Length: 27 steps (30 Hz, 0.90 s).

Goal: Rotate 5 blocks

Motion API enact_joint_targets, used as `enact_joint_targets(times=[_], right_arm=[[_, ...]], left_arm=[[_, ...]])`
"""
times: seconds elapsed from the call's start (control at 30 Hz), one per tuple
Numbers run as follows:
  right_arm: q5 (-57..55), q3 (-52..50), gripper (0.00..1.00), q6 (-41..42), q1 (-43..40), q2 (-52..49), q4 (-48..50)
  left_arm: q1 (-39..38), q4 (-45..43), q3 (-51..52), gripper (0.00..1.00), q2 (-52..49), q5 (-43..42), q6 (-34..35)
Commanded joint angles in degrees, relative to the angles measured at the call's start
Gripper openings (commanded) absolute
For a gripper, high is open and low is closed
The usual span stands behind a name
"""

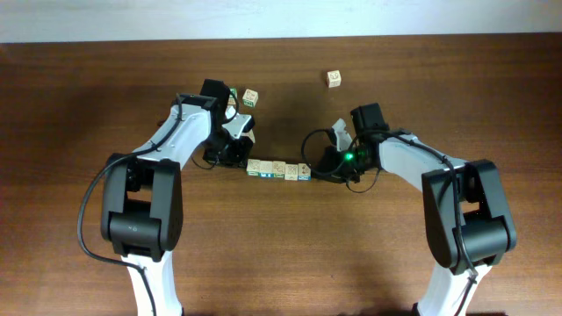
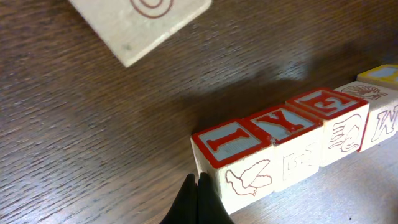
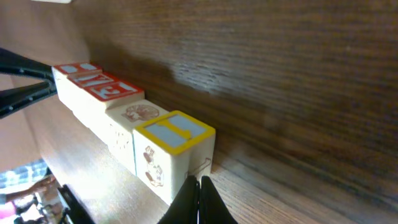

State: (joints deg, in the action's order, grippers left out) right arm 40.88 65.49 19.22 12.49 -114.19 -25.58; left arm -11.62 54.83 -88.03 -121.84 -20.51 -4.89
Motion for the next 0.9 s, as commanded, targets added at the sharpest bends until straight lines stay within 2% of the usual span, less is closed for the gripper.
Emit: enact_joint_targets(times=[0.0, 0.2, 0.87], right_arm=[[5.4, -4.2, 0.04, 2.5, -3.3, -0.6, 4.9], [12.8, -10.7, 0.04, 2.1, -7.4, -0.6, 16.5], [12.6, -10.8, 0.04, 3.8, -4.1, -0.6, 20.5]], left_arm=[[-0.1, -0.1, -0.3, 0.00, -1.0, 0.2, 0.6], [-0.1, -0.1, -0.3, 0.00, -1.0, 0.2, 0.6], [-0.1, -0.1, -0.3, 0.00, -1.0, -0.3, 0.6]])
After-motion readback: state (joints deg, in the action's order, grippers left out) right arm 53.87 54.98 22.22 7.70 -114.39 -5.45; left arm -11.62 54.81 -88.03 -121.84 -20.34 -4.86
